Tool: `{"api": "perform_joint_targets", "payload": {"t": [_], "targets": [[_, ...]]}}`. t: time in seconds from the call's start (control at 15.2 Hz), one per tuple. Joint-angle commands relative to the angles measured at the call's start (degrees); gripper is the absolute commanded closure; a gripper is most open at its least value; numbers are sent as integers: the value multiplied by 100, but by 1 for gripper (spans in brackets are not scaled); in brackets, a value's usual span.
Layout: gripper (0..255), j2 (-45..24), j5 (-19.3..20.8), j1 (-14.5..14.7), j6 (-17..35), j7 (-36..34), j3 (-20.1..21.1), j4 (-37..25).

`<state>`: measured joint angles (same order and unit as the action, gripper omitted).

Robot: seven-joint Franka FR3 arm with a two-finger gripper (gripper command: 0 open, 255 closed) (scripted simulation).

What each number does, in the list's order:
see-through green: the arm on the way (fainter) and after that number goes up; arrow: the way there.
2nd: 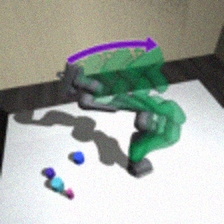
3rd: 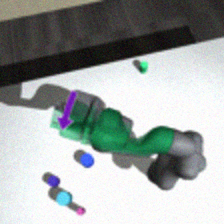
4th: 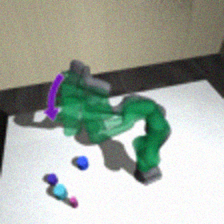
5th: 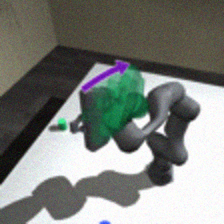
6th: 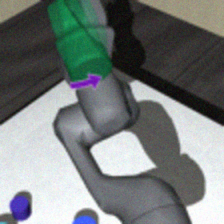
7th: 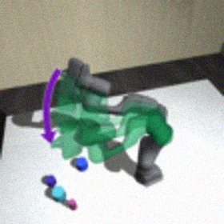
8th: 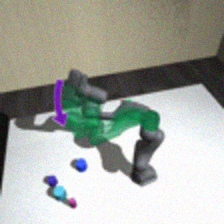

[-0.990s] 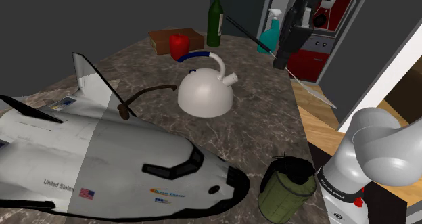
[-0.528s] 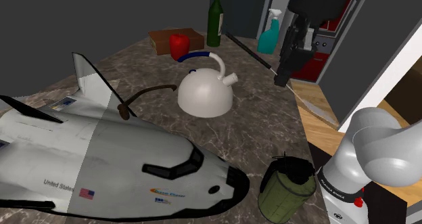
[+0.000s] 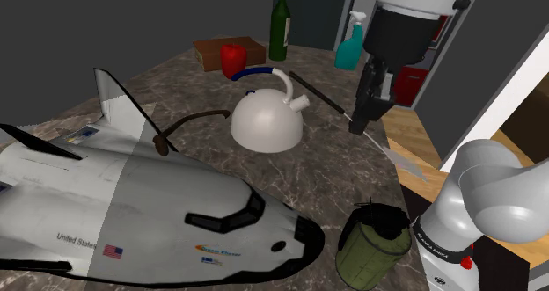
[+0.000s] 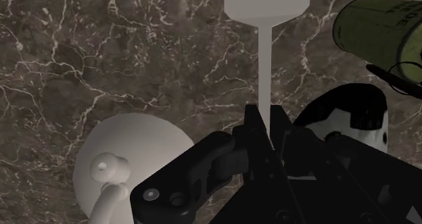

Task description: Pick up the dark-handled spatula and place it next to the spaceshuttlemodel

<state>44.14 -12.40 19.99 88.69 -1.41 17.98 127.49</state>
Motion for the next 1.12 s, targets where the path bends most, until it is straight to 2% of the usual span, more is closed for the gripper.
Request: {"api": "perform_joint_targets", "payload": {"t": [0.0, 1.06], "targets": [[255, 60, -25, 16, 132, 9, 19, 189], [255, 317, -248, 135, 1249, 75, 232, 1562]]}}
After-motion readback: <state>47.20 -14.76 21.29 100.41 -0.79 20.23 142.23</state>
